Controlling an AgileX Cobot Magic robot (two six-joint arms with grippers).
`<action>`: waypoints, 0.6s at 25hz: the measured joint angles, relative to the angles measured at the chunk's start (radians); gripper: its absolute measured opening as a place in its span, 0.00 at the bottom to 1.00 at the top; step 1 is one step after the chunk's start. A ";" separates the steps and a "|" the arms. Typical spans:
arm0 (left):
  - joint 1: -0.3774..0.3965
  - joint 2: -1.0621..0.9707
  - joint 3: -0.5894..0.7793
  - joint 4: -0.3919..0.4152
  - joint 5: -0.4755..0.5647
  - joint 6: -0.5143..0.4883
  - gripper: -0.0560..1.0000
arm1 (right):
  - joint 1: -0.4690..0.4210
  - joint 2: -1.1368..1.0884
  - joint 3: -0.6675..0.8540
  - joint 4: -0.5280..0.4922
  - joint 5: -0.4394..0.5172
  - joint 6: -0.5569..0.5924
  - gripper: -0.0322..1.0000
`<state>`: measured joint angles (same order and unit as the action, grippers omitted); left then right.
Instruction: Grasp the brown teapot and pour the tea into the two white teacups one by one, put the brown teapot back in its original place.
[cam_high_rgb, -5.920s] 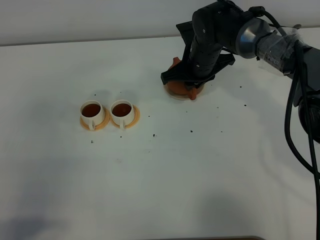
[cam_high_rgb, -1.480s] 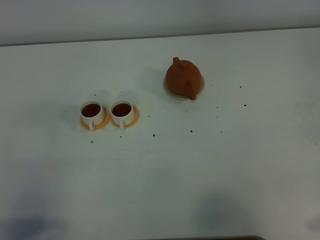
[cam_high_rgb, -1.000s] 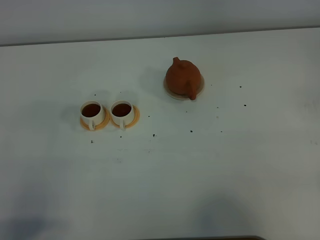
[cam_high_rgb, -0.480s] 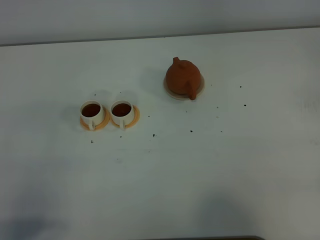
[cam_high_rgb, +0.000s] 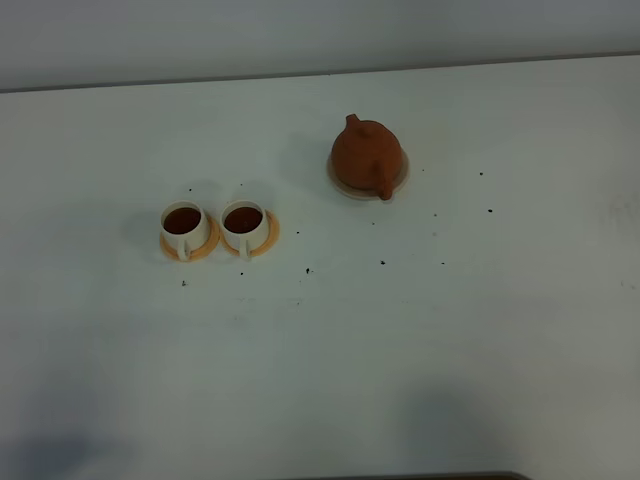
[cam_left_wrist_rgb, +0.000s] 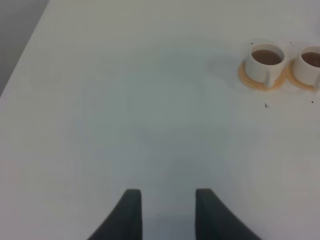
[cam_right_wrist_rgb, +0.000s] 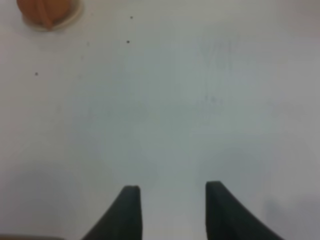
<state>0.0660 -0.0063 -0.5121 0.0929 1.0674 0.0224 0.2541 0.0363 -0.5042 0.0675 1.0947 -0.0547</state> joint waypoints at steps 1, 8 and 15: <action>0.000 0.000 0.000 0.000 0.000 0.000 0.30 | 0.000 -0.007 0.000 0.002 0.000 -0.002 0.32; 0.000 0.000 0.000 0.000 0.000 0.000 0.30 | 0.000 -0.032 0.000 0.024 0.003 -0.027 0.32; 0.000 0.000 0.000 0.000 0.000 0.000 0.30 | 0.000 -0.032 0.000 0.025 0.003 -0.028 0.32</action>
<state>0.0660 -0.0063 -0.5121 0.0929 1.0674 0.0224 0.2541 0.0042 -0.5042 0.0929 1.0980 -0.0830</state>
